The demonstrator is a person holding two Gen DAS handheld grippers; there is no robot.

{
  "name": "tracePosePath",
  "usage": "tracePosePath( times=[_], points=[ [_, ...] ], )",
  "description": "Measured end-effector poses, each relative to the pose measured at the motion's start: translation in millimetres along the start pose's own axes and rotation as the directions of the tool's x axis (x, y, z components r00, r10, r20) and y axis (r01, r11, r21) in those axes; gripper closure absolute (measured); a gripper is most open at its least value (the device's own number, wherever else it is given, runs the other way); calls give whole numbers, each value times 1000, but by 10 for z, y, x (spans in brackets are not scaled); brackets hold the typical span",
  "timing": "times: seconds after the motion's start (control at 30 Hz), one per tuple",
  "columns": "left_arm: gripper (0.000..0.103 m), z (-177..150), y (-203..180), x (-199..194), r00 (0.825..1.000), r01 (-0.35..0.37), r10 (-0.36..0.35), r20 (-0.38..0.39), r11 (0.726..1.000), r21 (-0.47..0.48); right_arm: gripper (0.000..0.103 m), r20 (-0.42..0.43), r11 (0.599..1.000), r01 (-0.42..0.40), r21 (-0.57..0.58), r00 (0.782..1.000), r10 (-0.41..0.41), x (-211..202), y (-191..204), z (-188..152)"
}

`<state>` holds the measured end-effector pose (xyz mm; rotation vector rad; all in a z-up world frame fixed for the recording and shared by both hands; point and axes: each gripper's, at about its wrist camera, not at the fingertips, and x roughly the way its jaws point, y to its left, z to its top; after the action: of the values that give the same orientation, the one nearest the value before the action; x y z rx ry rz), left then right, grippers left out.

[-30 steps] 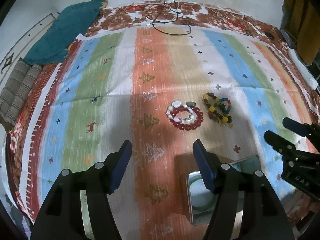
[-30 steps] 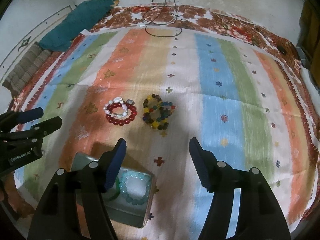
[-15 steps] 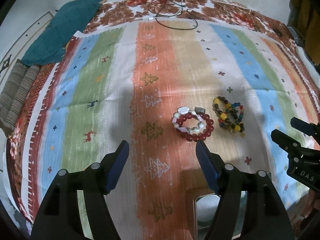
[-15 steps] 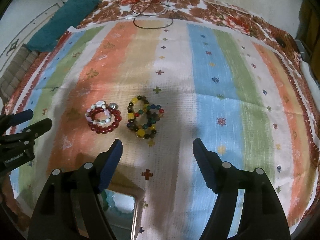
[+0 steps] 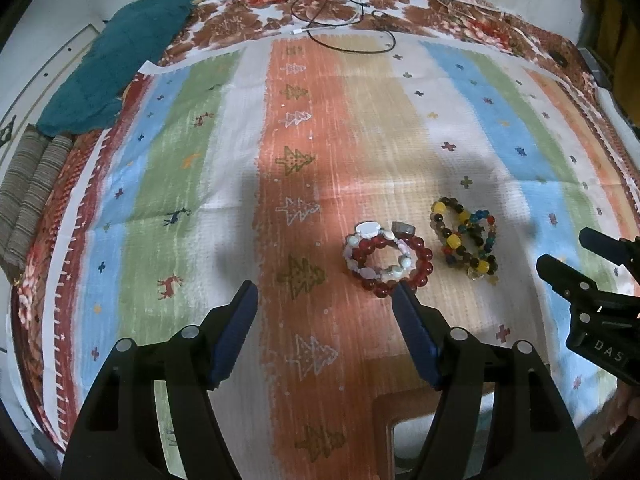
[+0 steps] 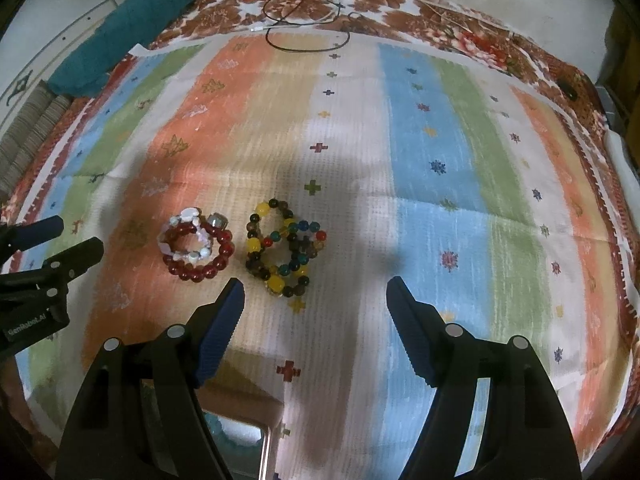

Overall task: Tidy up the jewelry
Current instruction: 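Move both open grippers toward the remaining bracelets on the cloth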

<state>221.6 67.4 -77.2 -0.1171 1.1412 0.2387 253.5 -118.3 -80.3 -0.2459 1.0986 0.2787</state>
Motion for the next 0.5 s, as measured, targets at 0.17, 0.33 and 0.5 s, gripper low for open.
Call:
tracePosePath(
  times=[0.17, 0.33, 0.5],
  points=[
    [34, 46, 16, 111, 1000, -2, 2, -19, 1000, -1, 30, -24, 1000, 10, -2, 1000, -10, 126, -6, 28],
    [34, 105, 35, 224, 999, -2, 2, -34, 1000, -2, 30, -35, 1000, 12, -7, 999, -13, 202, 2, 63],
    [34, 158, 41, 338, 999, -2, 3, -52, 1000, 3, 30, -42, 1000, 23, -7, 999, -23, 276, -3, 111]
  ],
)
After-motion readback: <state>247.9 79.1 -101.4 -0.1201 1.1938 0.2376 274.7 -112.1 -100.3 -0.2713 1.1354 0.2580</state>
